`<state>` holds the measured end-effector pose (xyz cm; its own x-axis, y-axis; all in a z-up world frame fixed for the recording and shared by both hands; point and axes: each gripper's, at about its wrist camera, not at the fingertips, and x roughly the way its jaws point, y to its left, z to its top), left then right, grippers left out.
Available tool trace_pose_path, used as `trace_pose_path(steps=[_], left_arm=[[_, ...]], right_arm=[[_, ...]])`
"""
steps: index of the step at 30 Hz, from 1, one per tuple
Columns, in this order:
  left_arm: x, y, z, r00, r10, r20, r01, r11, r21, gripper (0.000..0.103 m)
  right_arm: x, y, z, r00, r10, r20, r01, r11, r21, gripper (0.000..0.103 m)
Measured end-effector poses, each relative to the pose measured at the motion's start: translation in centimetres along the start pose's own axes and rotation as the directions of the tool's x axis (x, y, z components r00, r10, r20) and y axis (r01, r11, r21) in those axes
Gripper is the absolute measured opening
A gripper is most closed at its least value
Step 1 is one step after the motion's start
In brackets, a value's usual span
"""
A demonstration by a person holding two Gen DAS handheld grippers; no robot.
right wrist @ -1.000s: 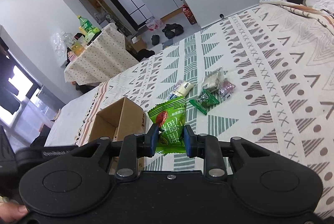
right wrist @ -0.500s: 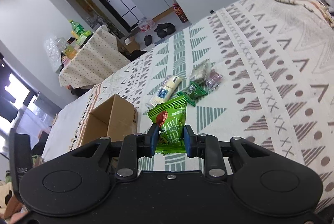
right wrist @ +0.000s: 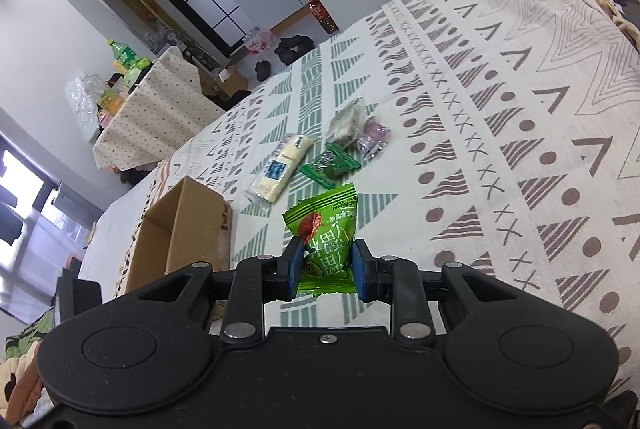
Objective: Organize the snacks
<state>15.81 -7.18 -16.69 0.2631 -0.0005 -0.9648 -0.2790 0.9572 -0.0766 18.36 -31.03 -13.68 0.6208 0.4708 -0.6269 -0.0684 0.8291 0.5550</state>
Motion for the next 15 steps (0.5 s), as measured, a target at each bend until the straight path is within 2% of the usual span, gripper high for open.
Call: trace_pose_path(steps=[6,10,15], left_arm=[[1.9,0.5,-0.1,0.999,0.043,-0.024,-0.044,0.998,-0.036,0.039],[2.4,1.1,0.0,0.999,0.029,-0.023,-0.031,0.995,-0.090,0.019],[1.6,1.8,0.5,1.000,0.006,0.015,-0.004,0.991,-0.133,0.017]], right_arm=[[1.2,-1.1,-0.2,1.000,-0.009,-0.023,0.010,1.000,0.025,0.026],[1.6,-0.9,-0.1,0.999,-0.002,-0.042,0.002,1.000,0.007,0.026],[2.0,-0.6,-0.1,0.998,-0.001,-0.055,0.000,1.000,-0.001,0.026]])
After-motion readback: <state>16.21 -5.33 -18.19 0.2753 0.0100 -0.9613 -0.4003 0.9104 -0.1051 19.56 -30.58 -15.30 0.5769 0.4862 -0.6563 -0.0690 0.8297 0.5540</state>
